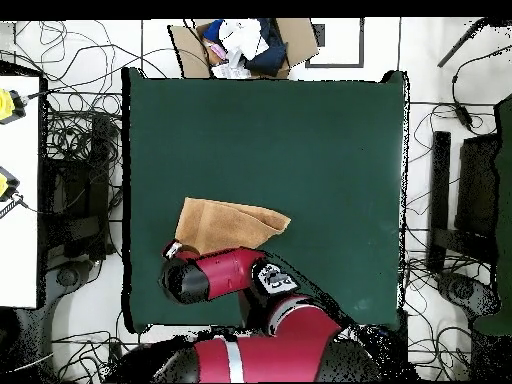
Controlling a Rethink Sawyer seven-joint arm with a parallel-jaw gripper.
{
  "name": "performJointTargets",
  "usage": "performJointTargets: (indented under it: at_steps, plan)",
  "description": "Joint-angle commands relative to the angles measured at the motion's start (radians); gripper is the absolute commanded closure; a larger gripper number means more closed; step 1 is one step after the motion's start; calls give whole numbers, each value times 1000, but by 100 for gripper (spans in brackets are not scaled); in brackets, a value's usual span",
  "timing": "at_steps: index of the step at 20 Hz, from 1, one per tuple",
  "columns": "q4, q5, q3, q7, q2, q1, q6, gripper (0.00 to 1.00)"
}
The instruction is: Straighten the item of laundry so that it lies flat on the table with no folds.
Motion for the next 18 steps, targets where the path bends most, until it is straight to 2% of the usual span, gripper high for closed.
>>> performJointTargets:
  at_steps: [1,10,14,18]
  plan:
    - [19,63,110,84,-38,-8,50,0]
    - [-7,55,67,95,2,35,-5,0]
    - [12,67,64,111,-30,52,-6,0]
    - [-27,53,-63,110,-61,152,-34,0]
